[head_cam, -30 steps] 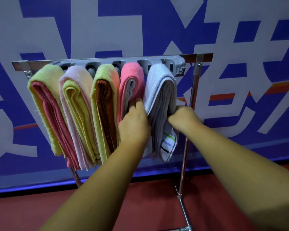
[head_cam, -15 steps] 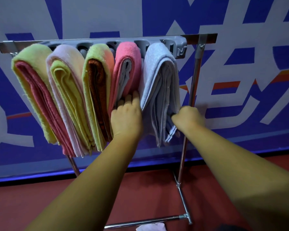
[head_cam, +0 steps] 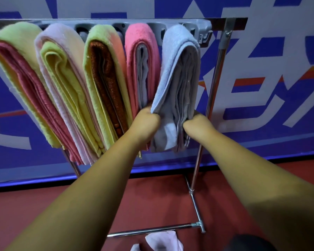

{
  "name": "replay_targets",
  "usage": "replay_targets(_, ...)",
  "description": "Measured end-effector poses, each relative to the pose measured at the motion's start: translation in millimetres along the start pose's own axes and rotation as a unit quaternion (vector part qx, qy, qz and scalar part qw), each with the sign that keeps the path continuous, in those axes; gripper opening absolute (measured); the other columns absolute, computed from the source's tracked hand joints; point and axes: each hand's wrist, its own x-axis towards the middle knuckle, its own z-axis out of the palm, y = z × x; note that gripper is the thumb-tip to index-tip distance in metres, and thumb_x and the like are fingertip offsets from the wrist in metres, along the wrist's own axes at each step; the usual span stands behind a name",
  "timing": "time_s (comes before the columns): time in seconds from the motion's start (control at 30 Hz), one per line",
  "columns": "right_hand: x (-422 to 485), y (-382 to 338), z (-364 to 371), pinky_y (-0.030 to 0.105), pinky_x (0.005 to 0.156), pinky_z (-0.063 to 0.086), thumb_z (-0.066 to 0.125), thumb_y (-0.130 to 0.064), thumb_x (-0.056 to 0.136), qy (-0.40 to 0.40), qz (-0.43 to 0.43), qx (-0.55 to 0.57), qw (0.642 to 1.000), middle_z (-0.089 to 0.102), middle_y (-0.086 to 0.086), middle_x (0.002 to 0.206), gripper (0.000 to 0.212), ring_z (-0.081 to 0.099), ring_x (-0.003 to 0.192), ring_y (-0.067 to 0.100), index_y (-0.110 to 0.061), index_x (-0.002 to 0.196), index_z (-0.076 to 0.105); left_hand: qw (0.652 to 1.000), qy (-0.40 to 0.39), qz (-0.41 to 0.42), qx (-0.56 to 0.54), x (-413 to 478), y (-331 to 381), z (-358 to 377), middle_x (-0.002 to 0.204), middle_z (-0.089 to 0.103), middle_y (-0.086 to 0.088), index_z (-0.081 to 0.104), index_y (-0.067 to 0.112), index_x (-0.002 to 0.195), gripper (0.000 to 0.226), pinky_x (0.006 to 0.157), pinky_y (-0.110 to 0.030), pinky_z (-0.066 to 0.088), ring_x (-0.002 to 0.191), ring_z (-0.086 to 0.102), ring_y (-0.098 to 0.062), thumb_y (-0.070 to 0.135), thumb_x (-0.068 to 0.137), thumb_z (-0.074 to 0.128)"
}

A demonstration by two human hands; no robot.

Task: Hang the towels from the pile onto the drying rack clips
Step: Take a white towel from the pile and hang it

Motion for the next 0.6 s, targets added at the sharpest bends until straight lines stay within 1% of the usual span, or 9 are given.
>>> replay_targets(0.07, 0, 3, -3, 0.028, 0.058, 0.039, 0.052, -0.016, 0.103, -0.003, 0.016, 0.051, 0.999, 0.062, 0.000, 0.082, 0.015, 0.054, 0.071, 0.015, -0.028, 0.097, 0.059, 0.999, 0.035, 0.009, 0.031, -3, 2, -2, 0.082, 0.067, 0.001, 0.070, 0.021, 0.109, 0.042, 0.075, -0.036, 0.052, 0.086, 0.065, -0.030, -0.005, 0.088, 0.044)
replay_targets(0.1, 1, 5, -5, 0.027, 0.055, 0.036, 0.052, -0.015, 0.103, -0.004, 0.028, 0.072, 0.997, 0.061, 0.000, 0.079, 0.016, 0.052, 0.068, 0.014, -0.028, 0.098, 0.059, 0.994, 0.073, 0.023, 0.072, -5, 1, -3, 0.084, 0.067, -0.001, 0.070, 0.020, 0.116, 0.044, 0.076, -0.034, 0.051, 0.086, 0.063, -0.030, -0.003, 0.087, 0.046)
replay_targets(0.17, 4, 8, -4, 0.027, 0.055, 0.036, 0.057, -0.020, 0.103, -0.001, 0.039, 0.099, 0.994, 0.063, -0.001, 0.078, 0.011, 0.054, 0.068, 0.014, -0.030, 0.103, 0.061, 0.974, 0.169, 0.040, 0.144, -9, -1, -6, 0.090, 0.068, -0.008, 0.069, 0.013, 0.121, 0.041, 0.075, -0.034, 0.052, 0.085, 0.065, -0.031, 0.002, 0.086, 0.049)
replay_targets(0.2, 5, 9, -4, 0.026, 0.057, 0.038, 0.060, -0.024, 0.103, 0.002, 0.040, 0.110, 0.993, 0.067, -0.002, 0.083, 0.008, 0.057, 0.071, 0.014, -0.031, 0.106, 0.062, 0.964, 0.207, 0.041, 0.160, -11, -2, -7, 0.093, 0.070, -0.013, 0.067, 0.011, 0.121, 0.041, 0.074, -0.037, 0.055, 0.085, 0.066, -0.036, 0.004, 0.085, 0.049)
replay_targets(0.27, 8, 12, -2, 0.025, 0.060, 0.042, 0.065, -0.030, 0.101, 0.011, 0.040, 0.132, 0.990, 0.072, -0.003, 0.091, 0.011, 0.062, 0.077, 0.013, -0.032, 0.111, 0.065, 0.951, 0.241, 0.045, 0.186, -14, -3, -8, 0.096, 0.072, -0.017, 0.060, 0.015, 0.131, 0.050, 0.074, -0.045, 0.059, 0.085, 0.067, -0.043, 0.008, 0.082, 0.048)
replay_targets(0.4, 8, 16, 0, 0.023, 0.061, 0.044, 0.065, -0.036, 0.102, 0.017, 0.038, 0.131, 0.990, 0.068, -0.006, 0.085, 0.012, 0.061, 0.075, 0.013, -0.032, 0.113, 0.065, 0.935, 0.217, 0.050, 0.275, -19, -9, -3, 0.104, 0.072, -0.017, 0.041, 0.024, 0.153, 0.066, 0.078, -0.046, 0.055, 0.089, 0.066, -0.045, 0.013, 0.088, 0.049)
replay_targets(0.47, 7, 15, 2, 0.023, 0.062, 0.044, 0.065, -0.036, 0.101, 0.023, 0.038, 0.128, 0.991, 0.069, -0.004, 0.087, 0.013, 0.062, 0.076, 0.015, -0.031, 0.113, 0.066, 0.926, 0.185, 0.060, 0.323, -18, -15, 2, 0.108, 0.073, -0.021, 0.031, 0.022, 0.161, 0.072, 0.079, -0.048, 0.054, 0.095, 0.068, -0.047, 0.014, 0.092, 0.050)
replay_targets(0.53, 7, 16, 3, 0.026, 0.063, 0.044, 0.065, -0.038, 0.099, 0.021, 0.041, 0.112, 0.993, 0.070, -0.004, 0.090, 0.016, 0.064, 0.082, 0.017, -0.030, 0.112, 0.068, 0.923, 0.145, 0.067, 0.350, -16, -21, 9, 0.109, 0.073, -0.023, 0.033, 0.014, 0.158, 0.069, 0.077, -0.048, 0.052, 0.098, 0.068, -0.048, 0.014, 0.092, 0.053)
replay_targets(0.6, 4, 16, 4, 0.029, 0.065, 0.045, 0.064, -0.040, 0.098, 0.016, 0.043, 0.081, 0.996, 0.071, -0.002, 0.090, 0.019, 0.066, 0.084, 0.020, -0.028, 0.111, 0.069, 0.929, 0.109, 0.081, 0.344, -15, -26, 17, 0.107, 0.073, -0.021, 0.047, 0.011, 0.142, 0.052, 0.072, -0.044, 0.047, 0.098, 0.067, -0.048, 0.015, 0.091, 0.054)
